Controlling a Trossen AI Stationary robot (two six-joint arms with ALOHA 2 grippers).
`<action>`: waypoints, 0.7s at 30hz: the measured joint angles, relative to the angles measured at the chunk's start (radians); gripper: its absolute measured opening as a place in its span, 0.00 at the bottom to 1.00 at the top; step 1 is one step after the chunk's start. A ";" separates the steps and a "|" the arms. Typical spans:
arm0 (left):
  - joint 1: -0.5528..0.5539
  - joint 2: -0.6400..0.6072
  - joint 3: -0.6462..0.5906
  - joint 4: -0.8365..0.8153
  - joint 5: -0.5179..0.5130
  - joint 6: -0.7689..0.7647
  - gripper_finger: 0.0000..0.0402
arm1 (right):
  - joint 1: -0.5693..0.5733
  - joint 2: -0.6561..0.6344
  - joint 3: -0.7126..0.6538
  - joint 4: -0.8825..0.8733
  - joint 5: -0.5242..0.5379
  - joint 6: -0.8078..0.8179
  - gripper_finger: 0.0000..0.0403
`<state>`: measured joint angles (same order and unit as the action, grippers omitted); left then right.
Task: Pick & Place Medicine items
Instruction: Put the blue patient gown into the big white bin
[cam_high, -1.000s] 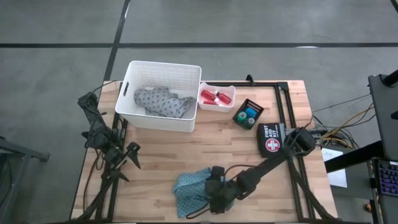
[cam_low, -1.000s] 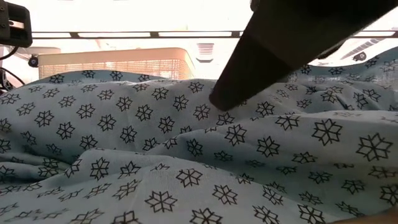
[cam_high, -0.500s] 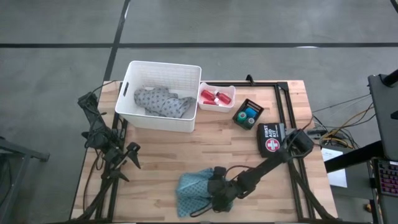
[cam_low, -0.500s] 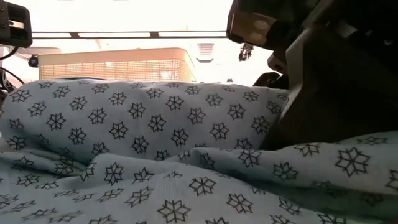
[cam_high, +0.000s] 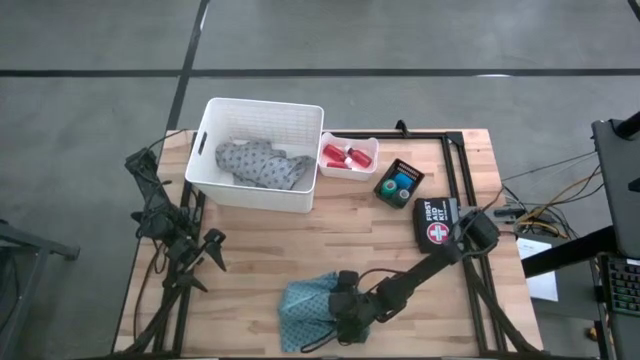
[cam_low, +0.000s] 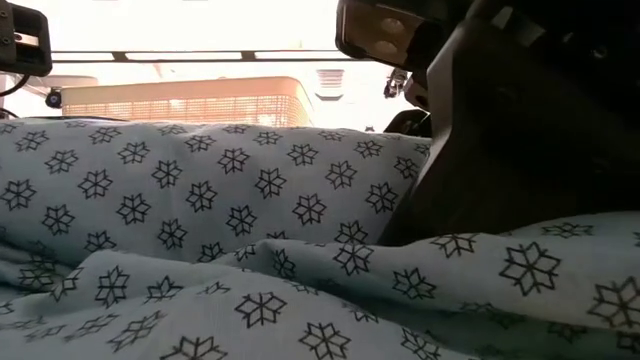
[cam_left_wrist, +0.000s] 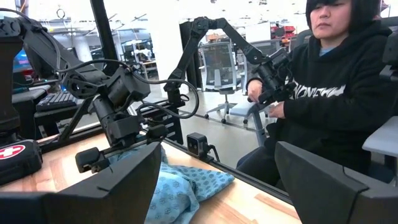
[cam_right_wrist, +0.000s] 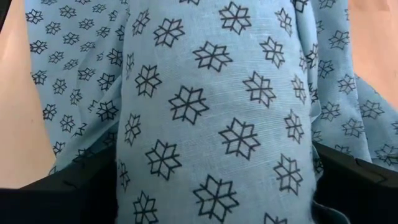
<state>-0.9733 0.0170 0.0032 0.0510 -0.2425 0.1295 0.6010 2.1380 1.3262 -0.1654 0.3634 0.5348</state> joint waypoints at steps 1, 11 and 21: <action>0.000 0.000 0.000 0.000 0.000 0.000 0.80 | 0.000 0.000 0.000 0.000 0.000 -0.001 0.95; 0.000 0.000 0.000 0.000 0.000 0.000 0.80 | 0.001 -0.002 -0.001 -0.039 -0.003 0.088 0.90; 0.000 0.000 0.000 0.000 0.000 0.000 0.80 | 0.001 -0.001 0.009 -0.042 0.002 0.041 0.57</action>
<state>-0.9730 0.0170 0.0032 0.0509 -0.2424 0.1295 0.6018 2.1368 1.3350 -0.2072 0.3658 0.5762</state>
